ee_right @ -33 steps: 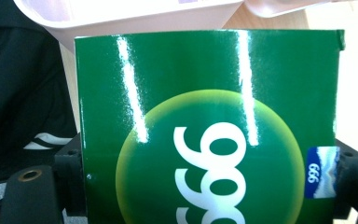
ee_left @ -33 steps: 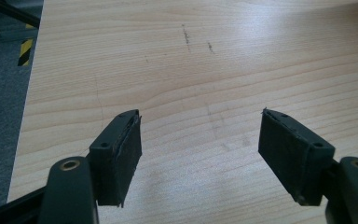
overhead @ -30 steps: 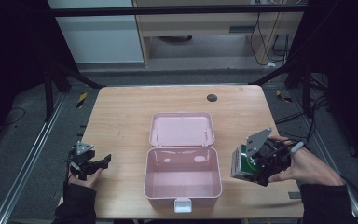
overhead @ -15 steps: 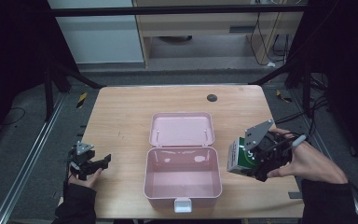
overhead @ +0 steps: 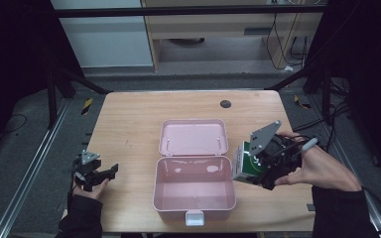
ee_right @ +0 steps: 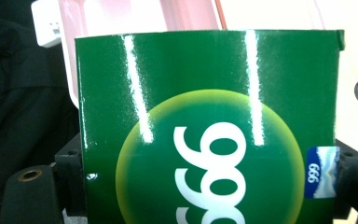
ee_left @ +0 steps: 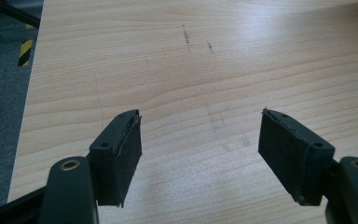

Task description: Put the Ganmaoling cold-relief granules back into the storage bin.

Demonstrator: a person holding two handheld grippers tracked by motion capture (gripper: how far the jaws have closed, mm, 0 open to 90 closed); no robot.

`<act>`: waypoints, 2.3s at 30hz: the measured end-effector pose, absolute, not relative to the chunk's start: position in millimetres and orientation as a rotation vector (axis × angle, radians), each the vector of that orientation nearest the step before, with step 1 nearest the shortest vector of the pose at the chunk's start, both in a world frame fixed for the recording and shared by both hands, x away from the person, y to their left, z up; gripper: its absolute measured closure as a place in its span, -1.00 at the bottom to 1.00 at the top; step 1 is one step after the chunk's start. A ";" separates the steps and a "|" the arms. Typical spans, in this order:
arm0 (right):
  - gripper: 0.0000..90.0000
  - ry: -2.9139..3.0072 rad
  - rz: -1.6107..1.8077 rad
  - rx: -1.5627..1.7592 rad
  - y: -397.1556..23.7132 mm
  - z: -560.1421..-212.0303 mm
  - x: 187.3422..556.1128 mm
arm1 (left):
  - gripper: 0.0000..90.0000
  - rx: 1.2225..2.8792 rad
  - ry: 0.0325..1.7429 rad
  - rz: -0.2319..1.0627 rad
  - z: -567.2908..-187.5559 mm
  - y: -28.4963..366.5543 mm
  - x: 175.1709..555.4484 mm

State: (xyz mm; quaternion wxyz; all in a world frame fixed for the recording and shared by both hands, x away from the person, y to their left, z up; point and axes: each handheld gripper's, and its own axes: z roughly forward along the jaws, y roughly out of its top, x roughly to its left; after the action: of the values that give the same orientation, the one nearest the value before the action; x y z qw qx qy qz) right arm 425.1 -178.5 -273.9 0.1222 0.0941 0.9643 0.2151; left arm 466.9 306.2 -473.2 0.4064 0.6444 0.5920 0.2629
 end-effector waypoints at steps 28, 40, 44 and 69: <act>-0.64 2.895 0.606 0.136 -113.7 -287.8 437.9 | -0.35 1.629 1.493 0.664 -473.5 306.9 467.4; -0.64 2.904 0.605 0.093 -99.7 -300.2 440.4 | -0.35 1.625 1.491 0.666 -473.0 306.9 467.2; -0.64 2.910 0.595 0.088 -96.9 -305.6 441.6 | -0.35 1.625 1.490 0.666 -473.0 306.8 467.3; -0.64 2.956 0.524 0.048 -87.4 -341.6 447.1 | -0.35 1.625 1.490 0.667 -472.7 307.5 467.3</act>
State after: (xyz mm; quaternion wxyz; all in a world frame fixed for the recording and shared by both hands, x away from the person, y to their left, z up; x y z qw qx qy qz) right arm 447.1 -87.4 -341.6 0.0693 0.0159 0.9821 0.1742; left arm 467.3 307.5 -472.7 0.4069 0.6444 0.5909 0.2644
